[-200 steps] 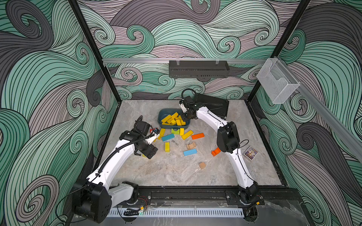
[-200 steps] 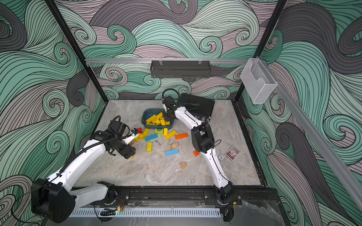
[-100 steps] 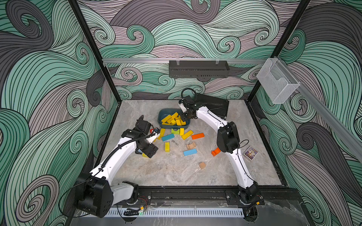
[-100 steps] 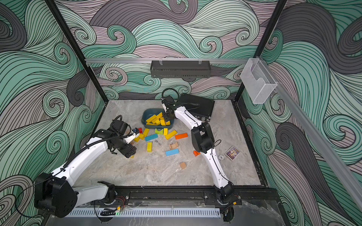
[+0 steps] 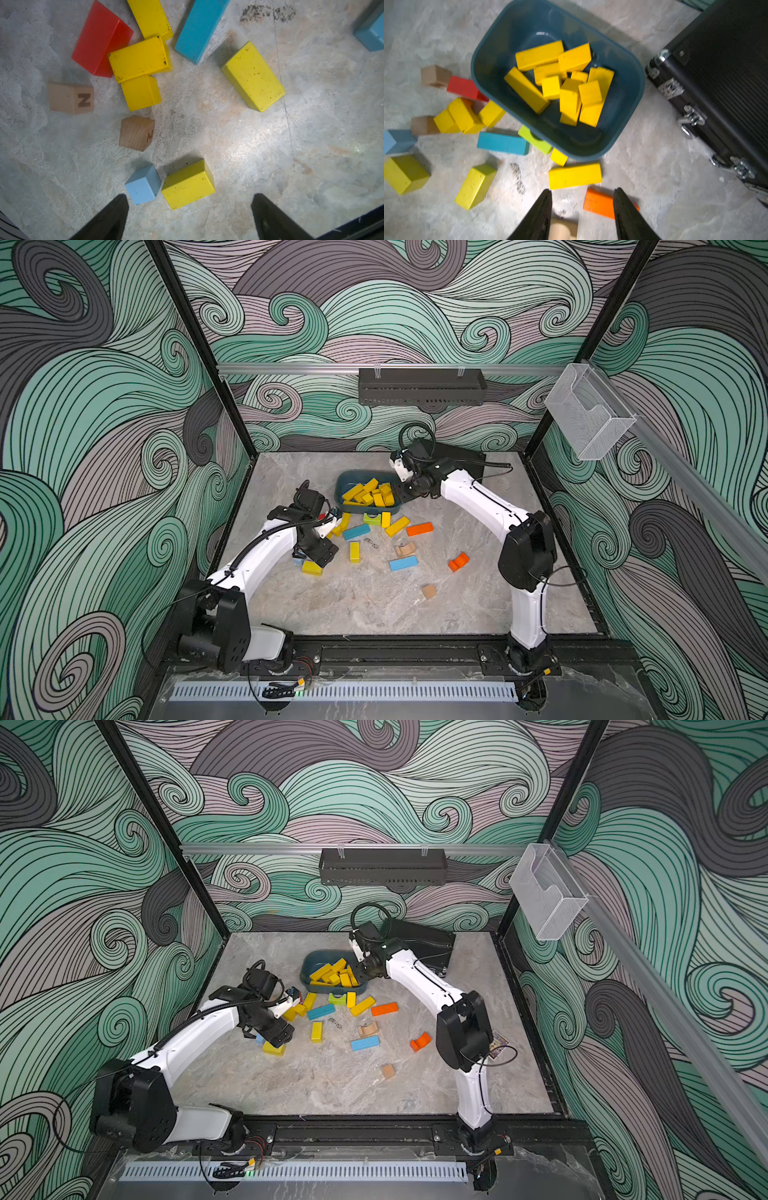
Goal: Pick out the yellow building blocks
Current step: Pick up the building block from the center of the board.
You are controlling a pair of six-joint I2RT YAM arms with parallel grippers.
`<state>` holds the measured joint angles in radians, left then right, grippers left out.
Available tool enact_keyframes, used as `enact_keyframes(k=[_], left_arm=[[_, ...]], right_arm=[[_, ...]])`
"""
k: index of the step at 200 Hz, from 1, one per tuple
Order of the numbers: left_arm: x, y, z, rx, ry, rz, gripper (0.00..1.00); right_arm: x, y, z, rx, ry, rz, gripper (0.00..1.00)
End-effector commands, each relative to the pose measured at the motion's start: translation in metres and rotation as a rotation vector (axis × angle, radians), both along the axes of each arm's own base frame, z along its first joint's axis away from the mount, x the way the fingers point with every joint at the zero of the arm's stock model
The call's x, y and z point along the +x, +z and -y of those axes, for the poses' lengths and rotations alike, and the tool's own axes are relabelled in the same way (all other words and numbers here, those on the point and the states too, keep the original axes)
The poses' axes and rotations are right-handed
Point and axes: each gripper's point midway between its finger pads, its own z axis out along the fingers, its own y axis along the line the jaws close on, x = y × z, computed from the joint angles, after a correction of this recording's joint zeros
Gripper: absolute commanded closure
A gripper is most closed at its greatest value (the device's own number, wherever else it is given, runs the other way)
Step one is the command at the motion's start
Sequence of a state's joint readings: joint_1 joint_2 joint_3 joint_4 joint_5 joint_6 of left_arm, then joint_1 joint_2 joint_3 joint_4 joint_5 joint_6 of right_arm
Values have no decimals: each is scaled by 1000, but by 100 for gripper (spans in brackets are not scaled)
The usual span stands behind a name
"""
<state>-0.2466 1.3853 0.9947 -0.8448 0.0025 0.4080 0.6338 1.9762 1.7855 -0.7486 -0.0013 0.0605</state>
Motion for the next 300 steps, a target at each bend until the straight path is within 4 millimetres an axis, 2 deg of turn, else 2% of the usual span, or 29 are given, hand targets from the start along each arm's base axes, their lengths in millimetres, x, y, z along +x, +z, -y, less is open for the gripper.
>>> enact_keyframes(k=[1, 55, 110, 148, 181, 241, 276, 300], left_arm=[[28, 9, 4, -24, 14, 52, 6], [54, -13, 10, -29, 12, 22, 8], [70, -37, 3, 1, 39, -15, 17], [75, -53, -7, 17, 76, -50, 25], [82, -57, -9, 11, 85, -50, 27], [97, -65, -5, 5, 82, -58, 33], [97, -73, -7, 16, 84, -77, 42], [96, -80, -10, 36, 82, -90, 54]], right_arm=[[-33, -21, 11, -53, -11, -48, 50], [-85, -33, 45, -11, -82, -71, 51], [-117, -30, 79, 18, -157, -38, 51], [-127, -31, 95, 17, -190, -11, 51], [-131, -28, 101, 21, -199, 3, 51], [-136, -37, 104, 11, -212, -20, 51], [-137, -40, 107, 5, -221, -25, 51], [-137, -41, 108, 3, -225, -23, 51]])
